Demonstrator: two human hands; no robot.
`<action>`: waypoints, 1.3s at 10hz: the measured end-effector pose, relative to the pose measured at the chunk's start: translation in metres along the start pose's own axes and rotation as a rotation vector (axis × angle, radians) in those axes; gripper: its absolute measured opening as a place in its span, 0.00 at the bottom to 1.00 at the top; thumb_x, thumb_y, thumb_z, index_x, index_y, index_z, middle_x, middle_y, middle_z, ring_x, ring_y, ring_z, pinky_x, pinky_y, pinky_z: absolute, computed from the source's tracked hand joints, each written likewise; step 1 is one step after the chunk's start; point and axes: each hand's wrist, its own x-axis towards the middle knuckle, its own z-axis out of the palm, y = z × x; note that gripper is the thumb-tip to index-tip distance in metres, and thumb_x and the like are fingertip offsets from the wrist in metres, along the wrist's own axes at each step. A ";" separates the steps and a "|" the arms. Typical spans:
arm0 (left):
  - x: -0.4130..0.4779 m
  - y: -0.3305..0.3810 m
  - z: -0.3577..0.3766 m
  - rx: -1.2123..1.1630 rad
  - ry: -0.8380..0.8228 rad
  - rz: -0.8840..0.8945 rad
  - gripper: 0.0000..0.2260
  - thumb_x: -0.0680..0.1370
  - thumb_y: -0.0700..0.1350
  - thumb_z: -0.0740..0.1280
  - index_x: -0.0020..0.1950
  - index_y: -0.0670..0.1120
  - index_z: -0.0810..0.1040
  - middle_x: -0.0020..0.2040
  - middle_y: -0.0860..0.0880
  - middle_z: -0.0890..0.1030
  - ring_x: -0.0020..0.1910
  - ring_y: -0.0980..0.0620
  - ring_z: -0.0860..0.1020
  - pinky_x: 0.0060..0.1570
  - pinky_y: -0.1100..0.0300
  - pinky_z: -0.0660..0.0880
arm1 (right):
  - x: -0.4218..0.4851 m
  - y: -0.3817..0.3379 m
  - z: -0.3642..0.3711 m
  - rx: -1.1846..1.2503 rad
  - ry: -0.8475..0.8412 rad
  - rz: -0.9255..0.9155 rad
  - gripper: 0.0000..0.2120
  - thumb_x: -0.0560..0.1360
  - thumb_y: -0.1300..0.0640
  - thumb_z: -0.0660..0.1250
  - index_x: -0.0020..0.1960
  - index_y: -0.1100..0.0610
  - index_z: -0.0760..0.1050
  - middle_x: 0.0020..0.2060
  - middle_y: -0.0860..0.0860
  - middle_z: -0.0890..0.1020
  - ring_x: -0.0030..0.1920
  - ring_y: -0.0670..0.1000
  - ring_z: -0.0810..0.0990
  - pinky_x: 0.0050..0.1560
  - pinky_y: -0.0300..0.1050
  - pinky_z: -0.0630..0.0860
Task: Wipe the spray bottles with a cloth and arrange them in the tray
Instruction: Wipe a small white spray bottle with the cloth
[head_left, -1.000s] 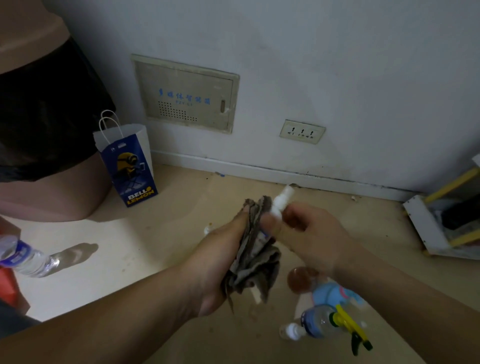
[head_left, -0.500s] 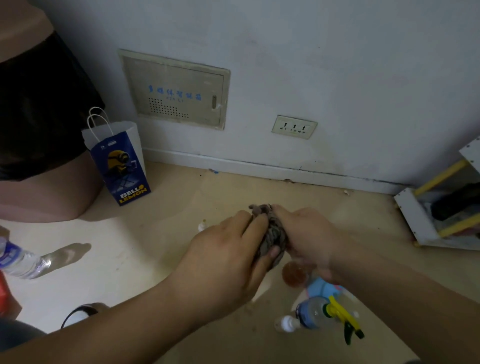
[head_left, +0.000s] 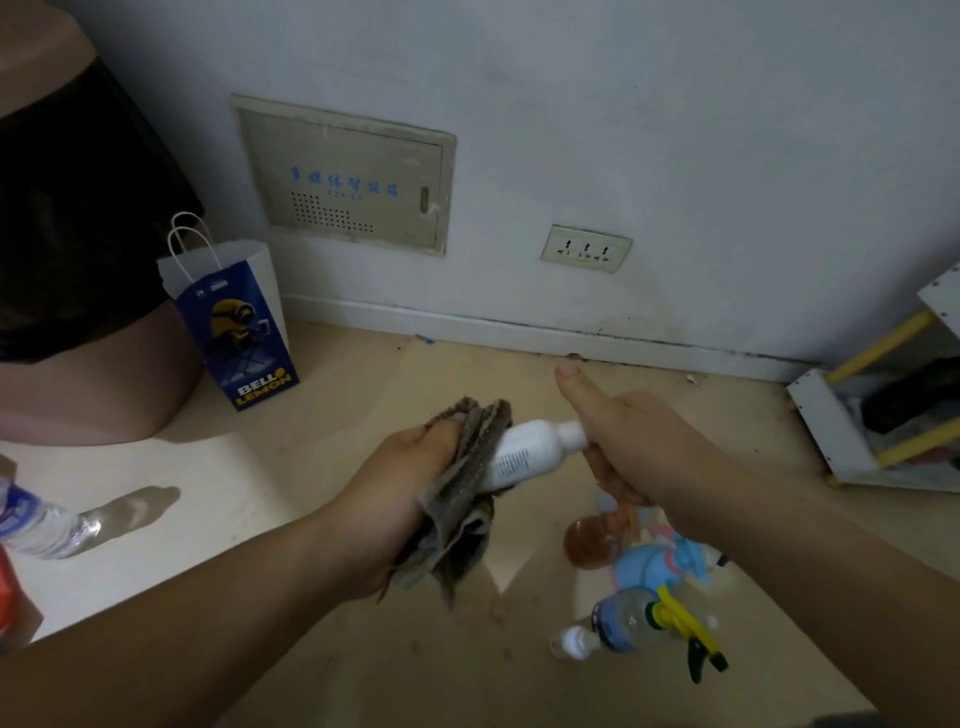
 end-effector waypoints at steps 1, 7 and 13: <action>-0.020 -0.010 0.003 0.052 0.137 0.248 0.19 0.86 0.56 0.58 0.54 0.41 0.78 0.37 0.42 0.83 0.33 0.42 0.82 0.35 0.50 0.80 | -0.003 -0.001 0.006 0.065 -0.037 0.095 0.32 0.80 0.33 0.58 0.27 0.55 0.63 0.20 0.51 0.63 0.20 0.49 0.58 0.23 0.36 0.56; 0.005 -0.002 -0.008 0.200 0.228 0.203 0.18 0.86 0.57 0.56 0.55 0.49 0.82 0.40 0.48 0.86 0.41 0.48 0.84 0.48 0.48 0.83 | -0.010 -0.002 0.009 -0.110 -0.064 -0.122 0.37 0.74 0.24 0.52 0.27 0.57 0.67 0.23 0.51 0.68 0.23 0.48 0.65 0.27 0.38 0.65; -0.014 0.002 -0.005 0.150 0.232 0.293 0.19 0.86 0.58 0.55 0.54 0.48 0.80 0.45 0.43 0.85 0.45 0.45 0.85 0.50 0.45 0.83 | -0.010 -0.002 0.011 0.045 -0.052 -0.030 0.35 0.77 0.28 0.54 0.27 0.56 0.62 0.22 0.51 0.63 0.23 0.50 0.60 0.26 0.41 0.60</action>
